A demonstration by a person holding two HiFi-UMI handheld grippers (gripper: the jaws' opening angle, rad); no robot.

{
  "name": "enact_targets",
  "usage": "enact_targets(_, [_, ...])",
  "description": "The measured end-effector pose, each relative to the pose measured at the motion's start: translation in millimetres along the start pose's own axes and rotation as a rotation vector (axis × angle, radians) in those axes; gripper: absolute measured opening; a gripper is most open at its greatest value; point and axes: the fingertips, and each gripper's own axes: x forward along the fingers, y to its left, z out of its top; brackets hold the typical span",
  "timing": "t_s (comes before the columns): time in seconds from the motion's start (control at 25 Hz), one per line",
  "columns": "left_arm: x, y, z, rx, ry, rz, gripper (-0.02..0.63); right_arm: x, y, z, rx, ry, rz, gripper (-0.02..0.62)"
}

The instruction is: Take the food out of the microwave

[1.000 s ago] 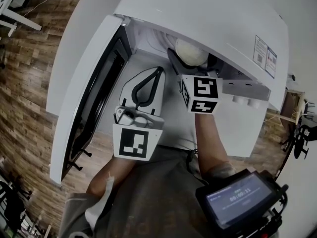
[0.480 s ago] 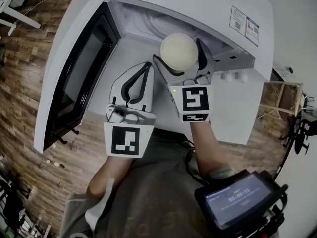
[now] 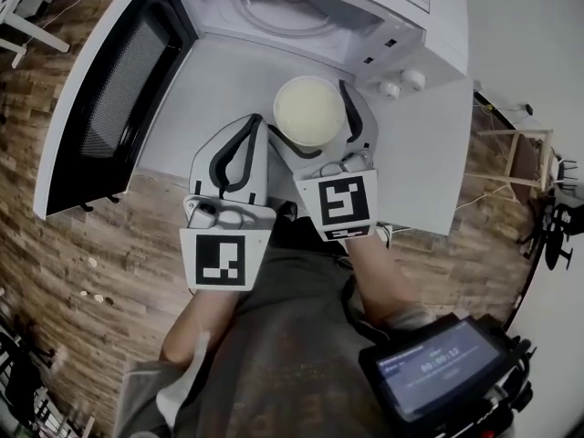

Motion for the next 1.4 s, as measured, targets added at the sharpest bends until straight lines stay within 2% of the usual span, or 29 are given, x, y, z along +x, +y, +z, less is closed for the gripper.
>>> enact_targets(0.16, [-7.3, -12.0, -7.4, 0.012, 0.011, -0.002, 0.008, -23.7, 1.3, -29.6, -0.005, 0.037, 0.005, 0.526])
enact_targets(0.36, [-9.4, -23.1, -23.5, -0.009, 0.031, -0.005, 0.008, -38.0, -0.6, -76.0, 0.018, 0.118, 0.006, 0.526])
enact_targets(0.6, [-7.2, -29.1, -38.3, -0.017, 0.057, 0.001, 0.008, -39.1, -2.9, -103.5, 0.021, 0.166, 0.032, 0.526])
enact_targets(1.2, [-11.6, -24.0, -29.0, 0.024, 0.037, 0.057, 0.008, -39.6, 2.0, -132.5, 0.016, 0.265, 0.115, 0.526])
enact_targets(1.4, [-12.1, -31.0, -26.4, 0.042, 0.039, 0.051, 0.008, -40.4, 2.8, -131.3, 0.02, 0.251, 0.134, 0.526])
